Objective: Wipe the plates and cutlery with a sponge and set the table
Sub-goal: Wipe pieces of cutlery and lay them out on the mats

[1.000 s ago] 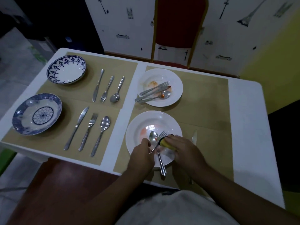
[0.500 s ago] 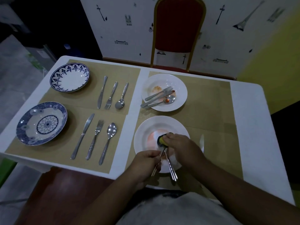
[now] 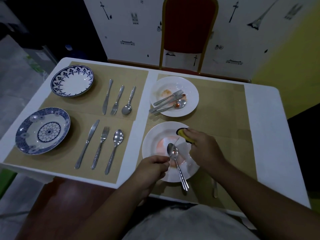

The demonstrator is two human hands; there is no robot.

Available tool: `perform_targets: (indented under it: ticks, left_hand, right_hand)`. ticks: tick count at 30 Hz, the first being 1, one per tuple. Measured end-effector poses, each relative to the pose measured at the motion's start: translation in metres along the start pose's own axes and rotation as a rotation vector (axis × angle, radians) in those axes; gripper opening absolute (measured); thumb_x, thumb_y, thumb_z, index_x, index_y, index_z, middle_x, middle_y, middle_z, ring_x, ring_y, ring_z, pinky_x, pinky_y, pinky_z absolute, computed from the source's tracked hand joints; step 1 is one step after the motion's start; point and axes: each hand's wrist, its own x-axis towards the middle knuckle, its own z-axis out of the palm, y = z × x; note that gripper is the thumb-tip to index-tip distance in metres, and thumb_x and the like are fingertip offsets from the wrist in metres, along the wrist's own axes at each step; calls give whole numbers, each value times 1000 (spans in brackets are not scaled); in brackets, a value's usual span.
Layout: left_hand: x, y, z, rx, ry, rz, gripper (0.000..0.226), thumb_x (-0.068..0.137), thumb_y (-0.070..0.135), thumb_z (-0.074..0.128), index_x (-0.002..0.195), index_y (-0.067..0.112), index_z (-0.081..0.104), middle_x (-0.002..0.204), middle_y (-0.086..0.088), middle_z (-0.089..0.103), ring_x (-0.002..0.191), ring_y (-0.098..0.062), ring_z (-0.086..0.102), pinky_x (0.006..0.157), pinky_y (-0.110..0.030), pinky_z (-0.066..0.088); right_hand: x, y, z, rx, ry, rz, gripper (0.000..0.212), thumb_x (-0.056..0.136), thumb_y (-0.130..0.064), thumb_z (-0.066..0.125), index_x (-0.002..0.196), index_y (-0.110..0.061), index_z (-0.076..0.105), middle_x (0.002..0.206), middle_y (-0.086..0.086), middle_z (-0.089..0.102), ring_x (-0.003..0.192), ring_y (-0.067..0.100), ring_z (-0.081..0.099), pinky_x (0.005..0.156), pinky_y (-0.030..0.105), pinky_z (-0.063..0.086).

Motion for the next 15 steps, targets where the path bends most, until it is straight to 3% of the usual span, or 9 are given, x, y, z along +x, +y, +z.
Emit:
perform_targets:
  ticks: [2, 5, 8, 10, 12, 15]
  left_hand:
    - [0, 3, 2, -22, 10, -13, 12, 86, 10, 75, 94, 15, 82, 97, -15, 77, 80, -24, 60, 71, -33, 50]
    - [1, 5, 7, -79, 16, -33, 12, 85, 12, 79, 96, 11, 82, 89, -15, 77, 68, -18, 59, 64, -26, 52]
    - [4, 4, 13, -125, 47, -43, 16, 93, 4, 68, 104, 7, 78, 95, -13, 77, 83, -20, 68, 71, -27, 57]
    - [5, 4, 15, -201, 44, -71, 20, 95, -1, 61, 109, 2, 75, 94, -14, 74, 84, -21, 67, 70, -27, 56]
    - [2, 2, 19, -287, 15, -91, 21, 96, -2, 59, 107, 3, 76, 94, -12, 74, 77, -16, 68, 65, -24, 55]
    - [-5, 2, 24, -337, -18, -90, 23, 98, 0, 58, 102, 7, 80, 96, -8, 78, 72, -11, 68, 62, -21, 54]
  right_hand:
    - [-4, -7, -3, 76, 30, 6, 64, 75, 13, 54, 131, -18, 57, 135, -2, 56, 122, 11, 52, 103, 21, 38]
    - [-18, -25, -4, 83, -42, -111, 63, 72, 9, 58, 128, -18, 59, 134, -2, 57, 122, 8, 51, 103, 18, 34]
    - [-37, -31, 5, -36, -94, -320, 44, 77, -15, 53, 120, -15, 65, 123, 5, 64, 113, 14, 58, 99, 17, 33]
    - [-44, -23, 12, -103, -173, -387, 47, 82, -23, 41, 122, -14, 64, 127, 7, 62, 116, 23, 58, 102, 28, 38]
    - [-37, -12, 13, -145, -204, -363, 47, 81, -19, 40, 122, -13, 63, 128, 8, 62, 113, 28, 61, 96, 40, 48]
    - [-18, 0, 9, -187, -191, -239, 61, 68, 7, 52, 124, -15, 59, 127, 6, 61, 105, 32, 62, 85, 38, 52]
